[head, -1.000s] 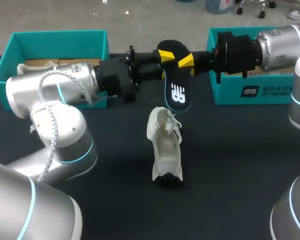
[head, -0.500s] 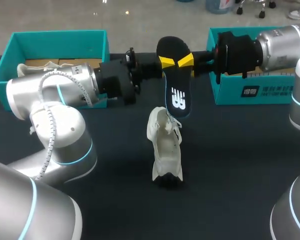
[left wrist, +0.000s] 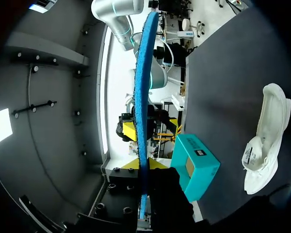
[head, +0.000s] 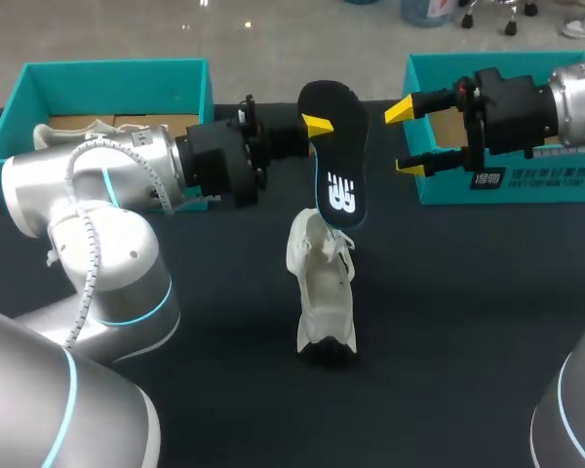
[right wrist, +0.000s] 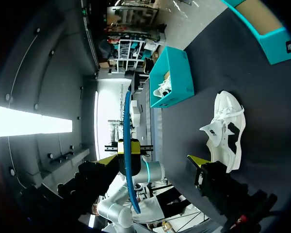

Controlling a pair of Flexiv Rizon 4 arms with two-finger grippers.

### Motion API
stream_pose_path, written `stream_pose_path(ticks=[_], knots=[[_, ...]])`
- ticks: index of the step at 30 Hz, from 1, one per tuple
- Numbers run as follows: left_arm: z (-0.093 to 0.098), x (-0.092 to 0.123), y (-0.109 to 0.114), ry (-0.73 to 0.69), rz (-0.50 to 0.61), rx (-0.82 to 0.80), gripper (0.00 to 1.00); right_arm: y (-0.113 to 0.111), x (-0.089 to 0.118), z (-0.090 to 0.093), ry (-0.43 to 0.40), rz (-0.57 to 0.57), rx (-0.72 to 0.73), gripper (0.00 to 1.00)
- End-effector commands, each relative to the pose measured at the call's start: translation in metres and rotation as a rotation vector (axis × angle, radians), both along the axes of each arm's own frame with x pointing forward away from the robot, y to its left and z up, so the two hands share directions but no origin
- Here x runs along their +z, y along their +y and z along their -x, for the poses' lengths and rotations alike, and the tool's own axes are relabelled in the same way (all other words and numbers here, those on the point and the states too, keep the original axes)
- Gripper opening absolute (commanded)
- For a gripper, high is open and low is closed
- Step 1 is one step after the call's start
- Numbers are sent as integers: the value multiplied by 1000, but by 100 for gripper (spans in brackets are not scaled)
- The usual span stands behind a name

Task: Take the shoe out of the shoebox, open the shoe tongue, remove and reinsert the insole, then place the shoe into the shoebox

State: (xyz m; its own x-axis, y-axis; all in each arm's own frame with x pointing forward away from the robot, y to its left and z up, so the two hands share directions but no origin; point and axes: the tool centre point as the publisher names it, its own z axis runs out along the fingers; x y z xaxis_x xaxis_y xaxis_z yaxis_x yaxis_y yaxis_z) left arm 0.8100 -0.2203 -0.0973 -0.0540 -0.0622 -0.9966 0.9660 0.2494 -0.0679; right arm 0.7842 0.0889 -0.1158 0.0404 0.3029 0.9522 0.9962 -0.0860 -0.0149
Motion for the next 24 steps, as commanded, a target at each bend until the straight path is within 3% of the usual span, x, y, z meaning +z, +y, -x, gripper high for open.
stream_pose_path(ticks=[1, 3, 24], knots=[[3, 1, 4, 5, -3, 0, 0, -33, 1, 20, -15, 63, -67, 100], [3, 2, 5, 17, 2, 3, 0, -44, -3, 25, -8, 94, -97, 100], [3, 5, 6, 29, -2, 9, 0, -44, -3, 25, -8, 94, -97, 100]])
